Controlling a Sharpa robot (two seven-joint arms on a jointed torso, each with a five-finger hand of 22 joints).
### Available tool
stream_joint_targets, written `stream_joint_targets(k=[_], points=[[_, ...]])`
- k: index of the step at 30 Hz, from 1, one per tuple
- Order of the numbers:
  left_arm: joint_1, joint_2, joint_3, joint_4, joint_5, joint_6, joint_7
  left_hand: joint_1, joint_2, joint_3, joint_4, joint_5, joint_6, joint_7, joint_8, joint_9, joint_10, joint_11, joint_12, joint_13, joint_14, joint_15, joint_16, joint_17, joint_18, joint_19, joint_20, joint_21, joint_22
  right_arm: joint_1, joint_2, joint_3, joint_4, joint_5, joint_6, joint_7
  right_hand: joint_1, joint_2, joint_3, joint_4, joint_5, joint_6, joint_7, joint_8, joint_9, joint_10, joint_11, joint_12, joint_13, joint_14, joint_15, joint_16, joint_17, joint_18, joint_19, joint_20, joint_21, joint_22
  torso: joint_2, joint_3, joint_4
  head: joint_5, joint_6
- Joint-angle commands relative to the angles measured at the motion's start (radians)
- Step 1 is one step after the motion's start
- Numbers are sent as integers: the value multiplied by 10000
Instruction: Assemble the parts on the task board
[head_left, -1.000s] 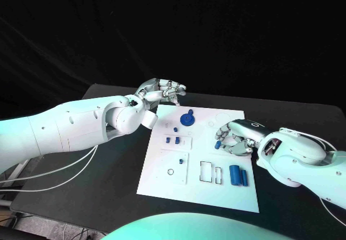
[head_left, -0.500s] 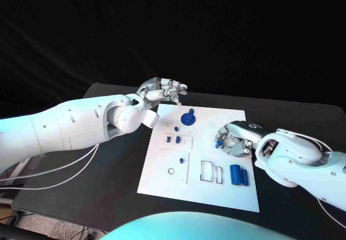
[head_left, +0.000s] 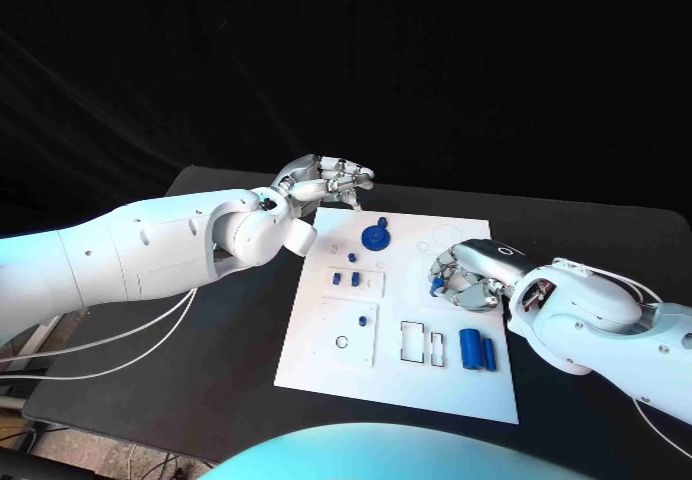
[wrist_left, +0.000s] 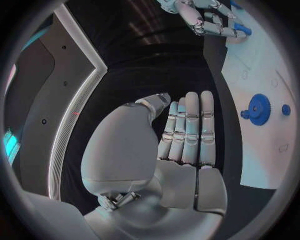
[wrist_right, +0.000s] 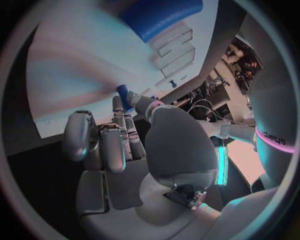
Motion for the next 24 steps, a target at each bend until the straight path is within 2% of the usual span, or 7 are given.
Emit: stream_joint_targets(k=[1,4,8,12,16,21,24], points=[[10,18,9,3,51,172,46,27,105,-40,-19,10,-51,14,-53,11,-50,16,-40,-2,-70,28,-20,11,111,-49,51,-58,-13,-5,-68,4,153,-92,-587,-104,48,175,56,-7,46,111,-54,197,208,56,16,43,-26,446,-83,32,0,-197,69,4,53,935,-5,-2,3,-10,5],[10,19,8,-7,51,180,34,27,105,-40,-19,10,-51,14,-53,11,-50,16,-40,-2,-70,28,-20,11,111,-49,51,-58,-13,32,-181,21,326,142,-642,-122,48,175,56,-7,46,111,-54,197,208,56,16,43,-26,446,-83,32,0,-197,69,4,53,935,-5,-2,3,-10,5],[10,19,8,-20,51,190,17,34,108,-39,-23,11,-51,14,-53,12,-51,15,-41,-2,-72,27,-19,12,112,-48,51,-58,-12,195,-398,53,689,677,-632,-150,34,166,50,-1,49,108,-53,208,218,55,18,36,-26,442,-85,24,-22,-192,59,0,29,926,-11,-8,2,-9,33],[10,26,8,-27,51,204,15,53,121,-32,-33,15,-51,13,-54,13,-53,14,-43,-2,-75,24,-17,13,114,-46,50,-58,-11,391,-616,89,1175,1112,-634,-145,19,158,46,5,52,97,-52,214,227,44,21,23,-29,441,-85,21,-30,-187,49,-3,4,916,-15,-16,-3,-4,34],[9,57,8,-43,51,222,22,53,121,-32,-33,15,-51,13,-54,13,-53,14,-43,-2,-75,24,-17,13,114,-46,50,-58,-11,517,-670,108,1649,1310,-690,-77,16,148,45,2,54,87,-53,219,234,31,21,11,-32,443,-85,26,-20,-188,51,-5,8,920,-12,-8,-5,23,39],[7,123,8,-102,51,260,32,53,121,-32,-33,15,-51,13,-54,13,-53,14,-43,-2,-75,24,-17,13,114,-46,50,-58,-11,481,-396,113,1974,827,-871,58,18,123,44,-12,58,62,-50,221,243,15,23,-8,-36,446,-86,31,-10,-194,63,-8,34,935,-16,10,-7,73,32],[6,196,8,-159,50,283,48,53,121,-32,-33,15,-51,13,-54,13,-53,14,-43,-2,-75,24,-17,13,114,-46,50,-58,-11,332,20,101,2003,472,-993,169,18,109,43,-19,58,52,-48,223,247,8,24,-16,-37,448,-85,35,-2,-194,62,-9,31,935,-30,2,-13,123,45]])
